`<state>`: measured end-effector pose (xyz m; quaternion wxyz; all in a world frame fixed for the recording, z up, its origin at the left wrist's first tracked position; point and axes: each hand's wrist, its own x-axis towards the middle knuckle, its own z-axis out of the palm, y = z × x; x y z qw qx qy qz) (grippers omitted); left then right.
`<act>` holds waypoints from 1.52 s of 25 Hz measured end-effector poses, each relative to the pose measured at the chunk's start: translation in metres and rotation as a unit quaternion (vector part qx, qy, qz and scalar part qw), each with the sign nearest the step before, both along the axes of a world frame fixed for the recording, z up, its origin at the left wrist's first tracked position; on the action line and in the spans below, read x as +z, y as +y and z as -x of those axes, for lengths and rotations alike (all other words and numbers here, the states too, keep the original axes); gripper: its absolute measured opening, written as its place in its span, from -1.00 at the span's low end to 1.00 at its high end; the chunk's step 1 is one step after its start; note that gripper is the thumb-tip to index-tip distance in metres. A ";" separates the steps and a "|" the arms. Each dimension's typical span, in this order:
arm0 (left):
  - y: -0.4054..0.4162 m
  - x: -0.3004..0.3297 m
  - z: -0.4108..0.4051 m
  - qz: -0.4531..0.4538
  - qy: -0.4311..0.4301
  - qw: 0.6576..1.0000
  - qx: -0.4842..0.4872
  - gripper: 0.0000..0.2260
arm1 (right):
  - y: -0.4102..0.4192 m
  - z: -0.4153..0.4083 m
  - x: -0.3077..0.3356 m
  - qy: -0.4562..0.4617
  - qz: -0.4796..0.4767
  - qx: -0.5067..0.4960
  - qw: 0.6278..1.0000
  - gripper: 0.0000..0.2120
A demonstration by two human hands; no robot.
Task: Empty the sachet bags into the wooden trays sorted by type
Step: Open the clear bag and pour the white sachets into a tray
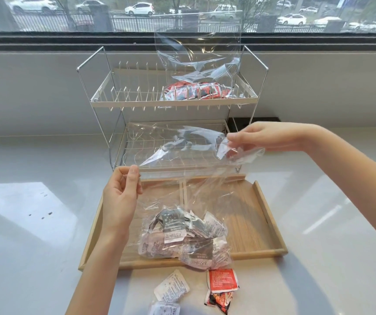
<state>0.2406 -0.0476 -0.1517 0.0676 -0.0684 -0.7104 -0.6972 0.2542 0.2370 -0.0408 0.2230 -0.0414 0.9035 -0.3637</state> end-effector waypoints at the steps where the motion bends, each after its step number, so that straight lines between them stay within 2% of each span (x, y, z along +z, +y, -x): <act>1: -0.001 0.000 0.000 0.000 -0.001 1.000 0.001 -0.79 | 0.002 -0.001 0.000 -0.011 0.009 0.005 1.000 -0.53; 3: -0.001 0.000 0.000 0.000 -0.002 1.000 -0.001 -0.80 | 0.004 -0.003 0.004 0.021 0.037 -0.007 0.999 -0.73; 4: 0.000 0.000 0.001 0.000 -0.003 1.000 -0.002 -0.80 | 0.005 -0.004 0.007 0.051 0.043 -0.019 0.998 -0.77; 8: 0.004 0.002 0.001 0.003 0.005 1.000 -0.012 -0.78 | 0.003 -0.003 0.026 0.169 0.058 -0.052 0.983 -0.76; 12: 0.005 0.003 0.003 -0.008 0.012 1.000 -0.009 -0.77 | -0.002 -0.002 0.023 0.256 0.057 -0.103 0.959 -0.90; 14: 0.004 0.001 0.005 -0.014 0.008 1.000 0.004 -0.76 | -0.002 -0.001 0.013 0.274 0.126 -0.170 0.938 -0.84; 17: 0.002 -0.002 0.008 -0.031 -0.005 0.999 0.026 -0.74 | 0.004 -0.006 -0.013 0.259 0.310 -0.308 0.861 -0.77; 18: 0.002 -0.003 0.010 -0.037 -0.009 0.999 0.029 -0.74 | 0.004 -0.010 -0.031 0.248 0.337 -0.338 0.843 -0.75; 19: 0.003 -0.003 0.012 -0.040 -0.012 0.999 0.029 -0.74 | 0.004 -0.016 -0.053 0.230 0.338 -0.357 0.840 -0.72; 24: 0.005 -0.009 0.018 -0.043 -0.040 0.998 0.020 -0.83 | -0.026 -0.058 -0.161 0.060 0.228 -0.346 0.908 -0.40; 26: 0.005 -0.014 0.019 -0.039 -0.051 0.998 0.015 -0.86 | -0.039 -0.070 -0.185 0.013 0.185 -0.312 0.932 -0.38; 28: 0.005 -0.022 0.016 -0.027 -0.070 0.997 0.003 -0.85 | -0.049 -0.075 -0.198 -0.018 0.175 -0.297 0.939 -0.42; 32: 0.002 -0.051 0.003 0.080 -0.154 0.984 -0.028 -0.49 | -0.061 -0.081 -0.207 -0.043 0.149 -0.281 0.947 -0.37; 35: -0.003 -0.073 -0.014 0.183 -0.244 0.946 -0.108 -0.15 | -0.066 -0.091 -0.208 -0.074 0.143 -0.236 0.959 -0.27; 37: -0.006 -0.080 -0.023 0.234 -0.266 0.923 -0.150 -0.07 | -0.068 -0.095 -0.209 -0.085 0.120 -0.196 0.970 -0.33; 38: -0.009 -0.084 -0.024 0.247 -0.264 0.919 -0.160 -0.06 | -0.068 -0.095 -0.210 -0.081 0.113 -0.189 0.972 -0.29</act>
